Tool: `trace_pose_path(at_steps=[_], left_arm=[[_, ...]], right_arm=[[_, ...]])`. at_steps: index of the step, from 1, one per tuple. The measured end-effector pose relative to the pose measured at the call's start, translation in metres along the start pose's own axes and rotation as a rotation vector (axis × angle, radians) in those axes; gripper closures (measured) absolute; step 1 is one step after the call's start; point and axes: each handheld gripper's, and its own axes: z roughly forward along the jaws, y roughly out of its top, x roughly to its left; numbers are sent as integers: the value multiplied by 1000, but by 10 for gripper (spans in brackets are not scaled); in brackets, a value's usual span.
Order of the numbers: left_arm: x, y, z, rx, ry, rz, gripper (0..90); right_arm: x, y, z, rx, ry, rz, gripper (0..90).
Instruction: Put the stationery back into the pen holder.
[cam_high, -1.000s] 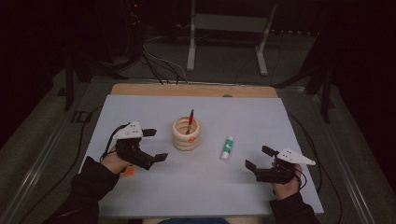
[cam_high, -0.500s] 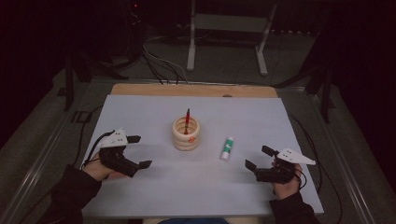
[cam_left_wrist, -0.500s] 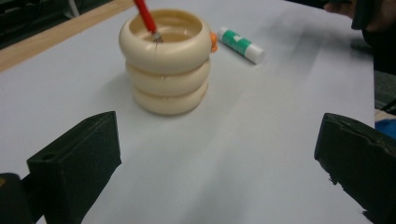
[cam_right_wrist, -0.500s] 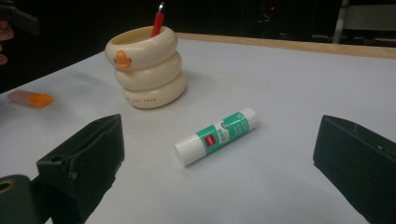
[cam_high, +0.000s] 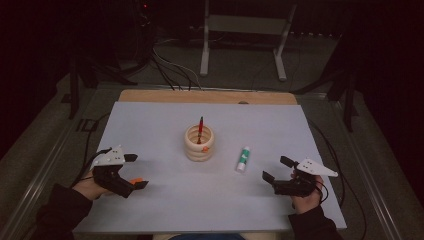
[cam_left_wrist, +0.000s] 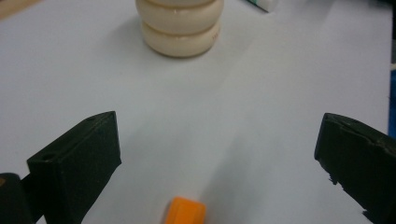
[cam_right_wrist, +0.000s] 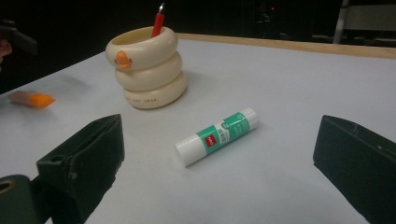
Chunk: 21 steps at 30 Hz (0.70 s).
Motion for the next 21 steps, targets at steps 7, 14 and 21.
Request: trace_pose_path(at_steps=[7, 14, 21], left_arm=[[3, -9, -2, 49, -24, 11, 8], [6, -19, -1, 135, -23, 33, 8], [9, -23, 2, 225, -39, 22, 8]], right_arm=[[0, 0, 0, 0, 1, 0, 21], [1, 0, 0, 1, 1, -1, 21], [1, 0, 2, 4, 2, -2, 21]])
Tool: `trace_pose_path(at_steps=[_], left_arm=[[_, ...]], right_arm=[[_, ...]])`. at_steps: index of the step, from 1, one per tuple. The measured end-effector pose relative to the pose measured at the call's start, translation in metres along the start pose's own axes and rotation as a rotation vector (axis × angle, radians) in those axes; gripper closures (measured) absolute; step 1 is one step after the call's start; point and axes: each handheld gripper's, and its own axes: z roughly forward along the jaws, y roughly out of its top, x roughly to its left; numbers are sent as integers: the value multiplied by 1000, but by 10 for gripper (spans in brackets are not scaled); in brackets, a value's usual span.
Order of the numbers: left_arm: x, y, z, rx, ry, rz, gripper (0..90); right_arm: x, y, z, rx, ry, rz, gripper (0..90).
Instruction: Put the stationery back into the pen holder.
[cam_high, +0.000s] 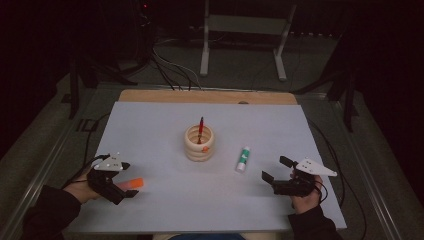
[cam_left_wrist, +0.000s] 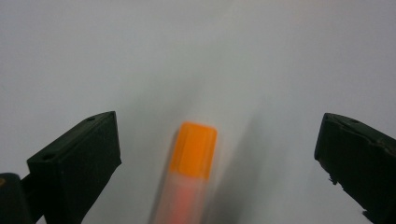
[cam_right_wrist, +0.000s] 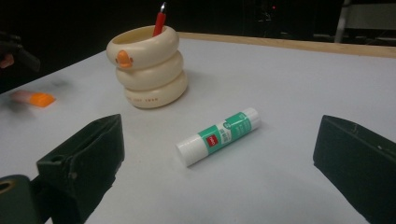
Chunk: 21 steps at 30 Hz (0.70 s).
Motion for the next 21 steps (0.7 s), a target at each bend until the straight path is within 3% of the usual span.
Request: trace_pose_path(at_steps=[4, 9, 21], left_arm=[[-1, 1, 3, 79, -11, 19, 27], [0, 1, 5, 135, -18, 18, 44], [-2, 5, 11, 317, 18, 120, 158]], right_arm=[[0, 0, 0, 0, 3, 2, 21], [0, 0, 0, -1, 3, 2, 21], [0, 0, 0, 0, 4, 2, 21]])
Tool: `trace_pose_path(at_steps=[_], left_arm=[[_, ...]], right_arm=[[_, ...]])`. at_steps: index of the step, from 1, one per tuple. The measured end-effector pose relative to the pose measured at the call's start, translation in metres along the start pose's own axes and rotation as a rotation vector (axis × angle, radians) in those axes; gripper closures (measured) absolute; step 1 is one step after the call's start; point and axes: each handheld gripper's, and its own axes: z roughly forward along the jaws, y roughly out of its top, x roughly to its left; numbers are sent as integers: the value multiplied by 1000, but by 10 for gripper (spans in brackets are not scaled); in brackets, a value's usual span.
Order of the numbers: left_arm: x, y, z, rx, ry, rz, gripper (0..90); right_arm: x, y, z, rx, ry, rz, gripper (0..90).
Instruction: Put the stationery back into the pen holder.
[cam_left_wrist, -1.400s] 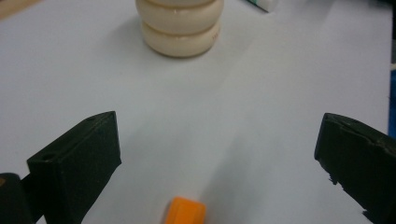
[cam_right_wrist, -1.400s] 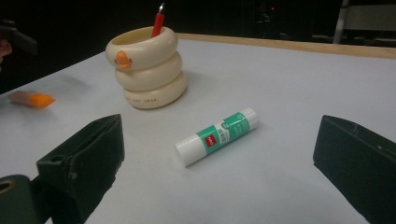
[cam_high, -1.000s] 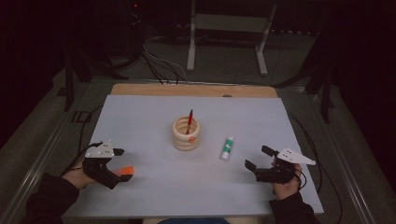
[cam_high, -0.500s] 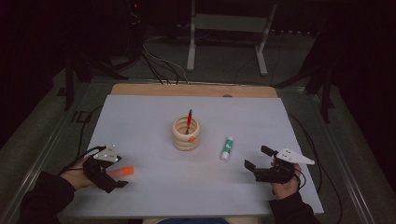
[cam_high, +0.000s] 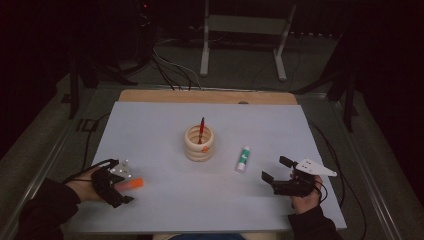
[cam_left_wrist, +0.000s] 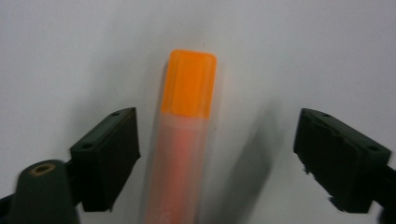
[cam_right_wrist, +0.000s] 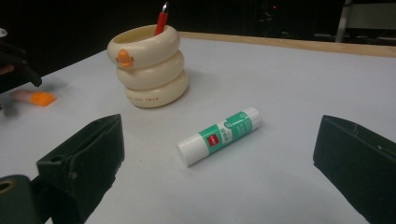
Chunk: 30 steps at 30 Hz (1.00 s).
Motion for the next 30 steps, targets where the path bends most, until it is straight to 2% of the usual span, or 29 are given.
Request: trace_pose_path(at_steps=[4, 9, 17, 25, 30], left_arm=[[1, 2, 1, 59, 13, 32, 196], [2, 4, 1, 102, 27, 60, 281], [7, 6, 1, 132, 61, 82, 418], [9, 11, 5, 196, 66, 105, 517], [9, 15, 6, 223, 53, 117, 563]], right_arm=[[0, 0, 0, 0, 1, 1, 21], [-1, 0, 0, -2, 2, 6, 21], [-1, 0, 0, -1, 5, 10, 21], [-1, 0, -1, -2, 5, 12, 21], [-1, 0, 0, -2, 7, 12, 21]])
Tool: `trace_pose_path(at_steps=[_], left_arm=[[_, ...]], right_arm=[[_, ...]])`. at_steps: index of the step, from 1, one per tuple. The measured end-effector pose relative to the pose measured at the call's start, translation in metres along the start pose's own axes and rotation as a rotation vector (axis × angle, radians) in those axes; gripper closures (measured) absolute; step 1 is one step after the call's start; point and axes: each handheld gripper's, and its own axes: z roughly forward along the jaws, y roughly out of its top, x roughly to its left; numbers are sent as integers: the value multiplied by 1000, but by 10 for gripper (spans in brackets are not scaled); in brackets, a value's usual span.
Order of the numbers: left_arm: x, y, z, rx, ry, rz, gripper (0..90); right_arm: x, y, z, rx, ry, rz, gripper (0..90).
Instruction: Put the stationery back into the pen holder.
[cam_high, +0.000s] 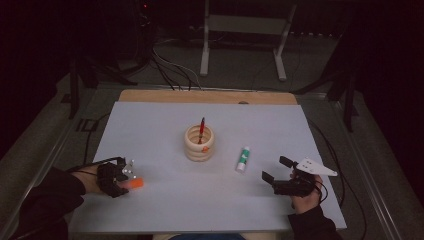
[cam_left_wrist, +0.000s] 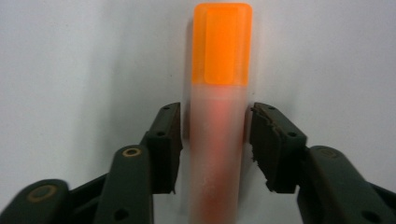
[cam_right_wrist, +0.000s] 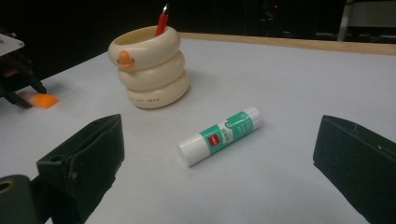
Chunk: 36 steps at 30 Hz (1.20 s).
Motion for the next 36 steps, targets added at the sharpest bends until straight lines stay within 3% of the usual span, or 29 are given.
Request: trace_pose_path(at_steps=[13, 20, 27, 29, 36], left_arm=[[0, 7, -1, 34, 17, 52, 655], [1, 6, -9, -53, 5, 33, 658], [4, 8, -21, -119, 23, -5, 657], [5, 8, -24, -155, 11, -22, 657], [6, 11, -31, -207, 25, -36, 657]], right_arm=[[-1, 0, 0, 2, 0, 6, 21], [-1, 0, 0, -1, 1, 6, 21], [-1, 0, 0, -1, 4, 8, 21], [-1, 0, 0, 0, 3, 7, 21], [-1, 0, 0, 1, 4, 8, 21]])
